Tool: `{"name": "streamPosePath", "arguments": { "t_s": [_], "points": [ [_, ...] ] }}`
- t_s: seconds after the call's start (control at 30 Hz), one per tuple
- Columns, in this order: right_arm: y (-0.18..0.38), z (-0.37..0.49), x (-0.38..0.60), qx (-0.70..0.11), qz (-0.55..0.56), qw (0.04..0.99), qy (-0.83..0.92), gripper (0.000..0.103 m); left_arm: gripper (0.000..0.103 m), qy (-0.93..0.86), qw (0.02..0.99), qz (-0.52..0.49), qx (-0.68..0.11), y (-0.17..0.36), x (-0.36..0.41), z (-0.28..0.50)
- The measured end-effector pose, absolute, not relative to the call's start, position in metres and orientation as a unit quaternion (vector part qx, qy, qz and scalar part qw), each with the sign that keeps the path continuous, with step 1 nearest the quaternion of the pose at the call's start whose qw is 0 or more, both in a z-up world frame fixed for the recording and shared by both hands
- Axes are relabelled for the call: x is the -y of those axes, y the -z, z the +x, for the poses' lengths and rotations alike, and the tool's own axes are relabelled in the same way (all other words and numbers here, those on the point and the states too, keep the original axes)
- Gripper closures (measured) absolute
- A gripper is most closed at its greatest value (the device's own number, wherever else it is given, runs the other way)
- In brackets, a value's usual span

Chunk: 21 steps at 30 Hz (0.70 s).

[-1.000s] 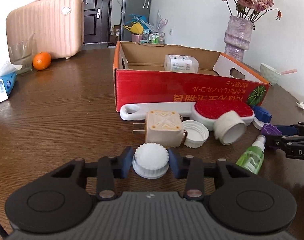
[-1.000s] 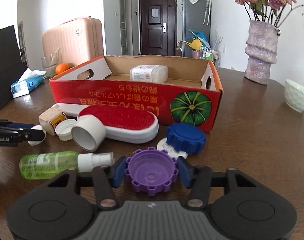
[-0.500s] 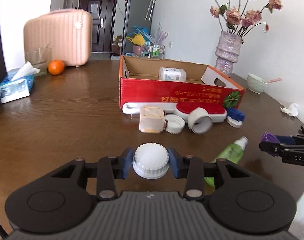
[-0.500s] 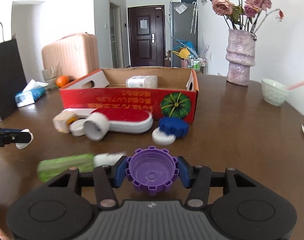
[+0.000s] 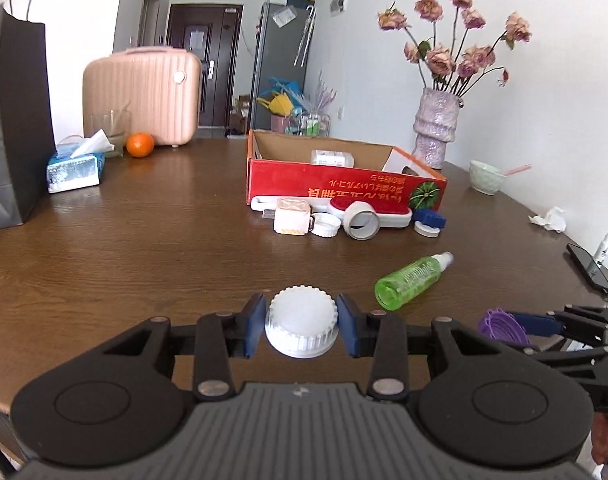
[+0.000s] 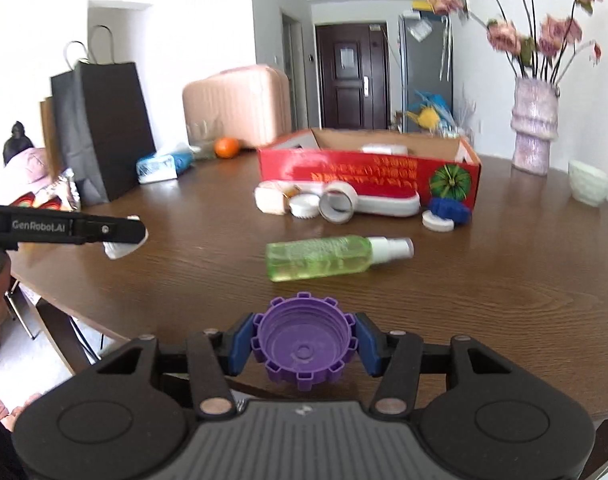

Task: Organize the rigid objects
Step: 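Carry the purple cap and the white cap over the red box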

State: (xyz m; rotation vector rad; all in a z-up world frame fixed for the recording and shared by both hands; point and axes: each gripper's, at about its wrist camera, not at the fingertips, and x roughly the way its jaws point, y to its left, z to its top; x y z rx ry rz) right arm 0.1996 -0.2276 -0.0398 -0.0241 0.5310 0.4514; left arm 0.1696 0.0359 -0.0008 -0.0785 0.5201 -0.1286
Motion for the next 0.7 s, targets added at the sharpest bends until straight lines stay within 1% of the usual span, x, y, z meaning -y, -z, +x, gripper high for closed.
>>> {"name": "streamPosePath", "arguments": {
  "t_s": [0.37,0.7],
  "points": [
    [0.04,0.156,0.214,-0.243,-0.017,0.945,-0.217,0.051,0.064,0.056,0.968,-0.035,-0.24,0.005,-0.039,0.112],
    [0.041,0.141,0.218,-0.227,-0.014,0.952,-0.205,0.051,0.064,0.059,0.972,-0.027,-0.226,0.001,-0.032,0.108]
  ]
}}
